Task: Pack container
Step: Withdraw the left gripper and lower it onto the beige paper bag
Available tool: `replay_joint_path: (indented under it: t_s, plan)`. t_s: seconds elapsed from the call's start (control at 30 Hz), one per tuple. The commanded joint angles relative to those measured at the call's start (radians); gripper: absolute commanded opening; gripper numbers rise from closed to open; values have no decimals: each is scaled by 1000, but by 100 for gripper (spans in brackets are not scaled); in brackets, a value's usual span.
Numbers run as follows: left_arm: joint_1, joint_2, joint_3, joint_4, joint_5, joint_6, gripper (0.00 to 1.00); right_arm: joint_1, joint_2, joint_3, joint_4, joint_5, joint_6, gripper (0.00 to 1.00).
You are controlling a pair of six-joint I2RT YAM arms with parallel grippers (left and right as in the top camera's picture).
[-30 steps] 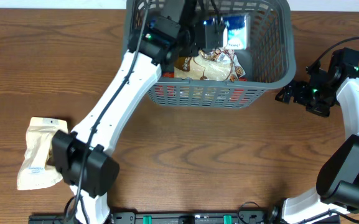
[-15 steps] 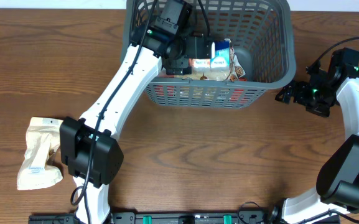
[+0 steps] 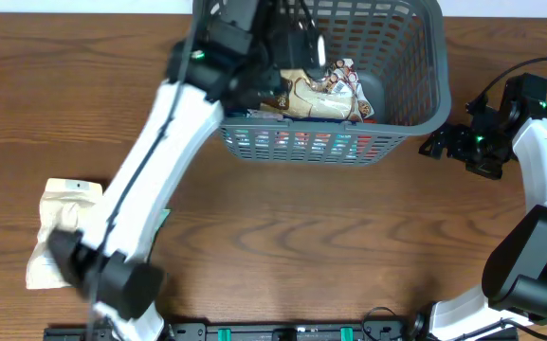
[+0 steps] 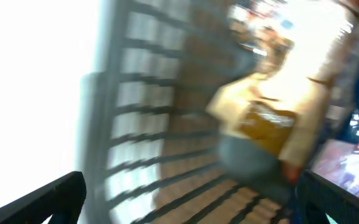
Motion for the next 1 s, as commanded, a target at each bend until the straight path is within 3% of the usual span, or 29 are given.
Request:
replay_joint_path:
  t_s: [0.0,0.1,0.2,0.33,0.5,0.77,0.97]
  plan:
    - [50,-171,34,6,-53,-231,99,13,-16,-5,0,3,-13,99]
    - [136,-275,34,-53,-60,-499,99,13,-16,-5,-2,3,-13,99]
    - [264,-361,34,-205,-60,-653,99,13,-16,-5,-5,2,-13,99]
    - [443,-414,34,-449,-59,-772,99,13,-16,-5,-5,0,-13,99]
    - [588,-415,-2,-665,-48,-788,99,13,-16,-5,-4,-2,-13,99]
    - [742,-503,-328,-571,-47,-881,99,13,-16,-5,0,-1,-13,99]
    - [880,-565,-602,-506,47,-909,99,13,-16,-5,3,-1,-13,99]
